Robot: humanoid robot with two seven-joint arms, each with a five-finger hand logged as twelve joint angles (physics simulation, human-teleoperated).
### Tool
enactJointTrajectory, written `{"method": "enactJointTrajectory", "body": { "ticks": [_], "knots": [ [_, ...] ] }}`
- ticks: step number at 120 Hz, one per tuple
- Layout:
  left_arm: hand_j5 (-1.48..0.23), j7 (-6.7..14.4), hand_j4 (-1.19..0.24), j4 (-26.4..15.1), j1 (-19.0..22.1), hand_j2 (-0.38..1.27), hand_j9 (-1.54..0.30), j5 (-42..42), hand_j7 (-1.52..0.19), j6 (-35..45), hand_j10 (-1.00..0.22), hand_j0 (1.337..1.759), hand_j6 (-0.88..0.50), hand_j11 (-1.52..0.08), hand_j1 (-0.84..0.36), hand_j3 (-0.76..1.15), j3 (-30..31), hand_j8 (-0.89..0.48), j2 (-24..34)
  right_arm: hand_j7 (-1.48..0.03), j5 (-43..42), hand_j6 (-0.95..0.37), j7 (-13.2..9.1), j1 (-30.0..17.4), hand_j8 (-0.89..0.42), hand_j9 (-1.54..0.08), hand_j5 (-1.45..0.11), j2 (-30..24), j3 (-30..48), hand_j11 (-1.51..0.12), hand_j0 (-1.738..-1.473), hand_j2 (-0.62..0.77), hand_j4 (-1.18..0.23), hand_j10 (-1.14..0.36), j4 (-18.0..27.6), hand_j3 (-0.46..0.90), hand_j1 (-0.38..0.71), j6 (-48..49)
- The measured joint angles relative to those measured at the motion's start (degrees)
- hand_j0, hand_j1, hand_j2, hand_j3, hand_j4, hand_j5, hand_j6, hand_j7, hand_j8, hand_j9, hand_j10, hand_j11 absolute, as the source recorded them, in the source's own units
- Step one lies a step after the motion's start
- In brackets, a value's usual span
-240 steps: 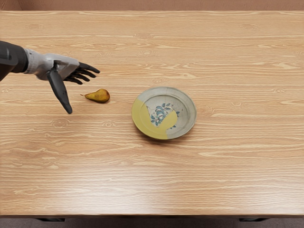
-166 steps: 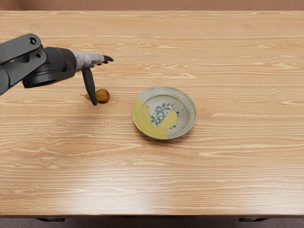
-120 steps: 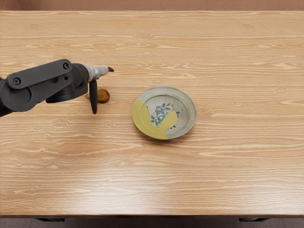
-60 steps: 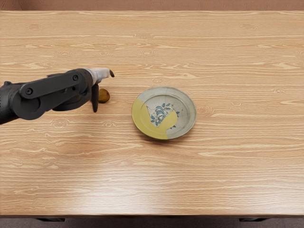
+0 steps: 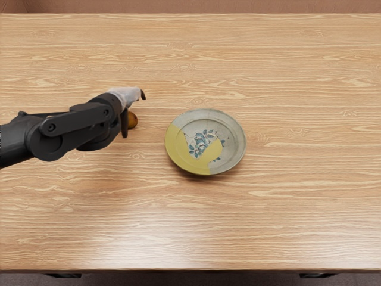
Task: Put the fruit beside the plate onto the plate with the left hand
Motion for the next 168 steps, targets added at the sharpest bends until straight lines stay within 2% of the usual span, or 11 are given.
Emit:
{"method": "enactJointTrajectory", "body": {
  "ticks": [60,128,152,163,168],
  "knots": [
    [-0.49,0.00,-0.38,3.19,0.57,0.08,-0.49,0.04,-0.49,-0.10,-0.38,1.658,-0.38,-0.49,-0.10,0.00,0.36,-0.38,-0.84,0.00,0.00,0.00,0.00,0.00,0.00,0.00,0.00,0.00,0.00,0.00,-1.658,0.00,0.00,0.00,0.00,0.00,-0.35,0.00],
    [-0.53,0.00,-0.41,5.00,1.75,0.09,-0.53,0.11,-0.53,0.01,-0.41,1.658,-0.41,-0.53,-0.14,0.00,0.47,-0.41,-1.38,0.00,0.00,0.00,0.00,0.00,0.00,0.00,0.00,0.00,0.00,0.00,-1.658,0.00,0.00,0.00,0.00,0.00,-0.35,0.00],
    [-0.72,0.00,-0.55,5.20,1.84,0.11,-0.72,0.00,-0.72,-0.66,-0.56,1.658,-0.52,-0.72,-0.31,0.00,0.47,-0.56,-1.39,0.00,0.00,0.00,0.00,0.00,0.00,0.00,0.00,0.00,0.00,0.00,-1.658,0.00,0.00,0.00,0.00,0.00,-0.35,0.00],
    [-0.78,0.01,-0.58,5.18,2.00,0.17,-0.79,0.10,-0.79,-0.80,-0.60,1.656,-0.52,-0.79,-0.33,0.00,0.45,-0.57,-1.39,0.00,0.00,0.00,0.00,0.00,0.00,0.00,0.00,0.00,0.00,0.00,-1.658,0.00,0.00,0.00,0.00,0.00,-0.35,0.00],
    [-0.81,0.01,-0.58,5.15,2.02,0.23,-0.82,0.11,-0.81,-0.83,-0.61,1.657,-0.53,-0.82,-0.34,-0.09,0.45,-0.56,-1.39,0.00,0.00,0.00,0.00,0.00,0.00,0.00,0.00,0.00,0.00,0.00,-1.658,0.00,0.00,0.00,0.00,0.00,-0.35,0.00]
  ]
}}
